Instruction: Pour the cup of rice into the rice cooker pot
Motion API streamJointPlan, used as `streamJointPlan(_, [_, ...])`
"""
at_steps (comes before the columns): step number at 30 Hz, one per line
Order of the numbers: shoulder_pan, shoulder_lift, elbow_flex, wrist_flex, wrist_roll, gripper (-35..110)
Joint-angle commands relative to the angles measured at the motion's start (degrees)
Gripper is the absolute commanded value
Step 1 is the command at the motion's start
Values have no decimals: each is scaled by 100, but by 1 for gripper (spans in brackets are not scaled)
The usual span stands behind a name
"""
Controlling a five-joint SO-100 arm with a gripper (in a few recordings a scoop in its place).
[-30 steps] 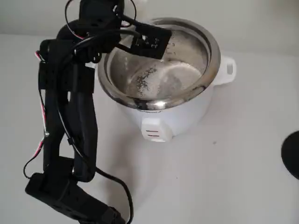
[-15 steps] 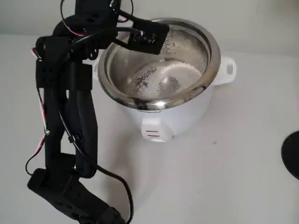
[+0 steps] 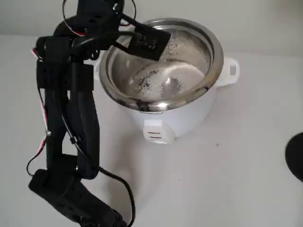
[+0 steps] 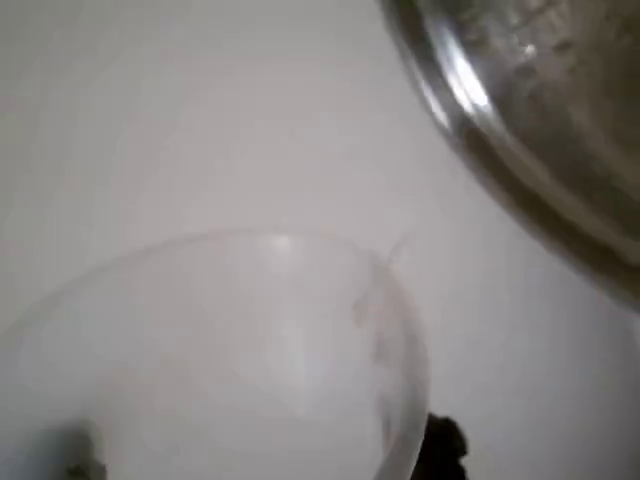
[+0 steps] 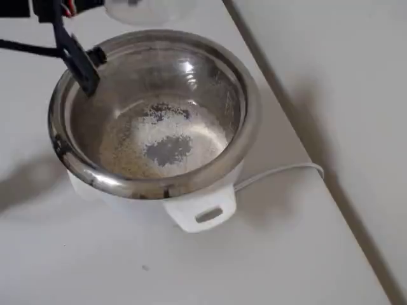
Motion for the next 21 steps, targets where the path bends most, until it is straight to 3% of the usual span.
streamJointPlan(1, [105,18,-413,105,448,22])
streamJointPlan(21, [246,-79,-404,650,1002,22])
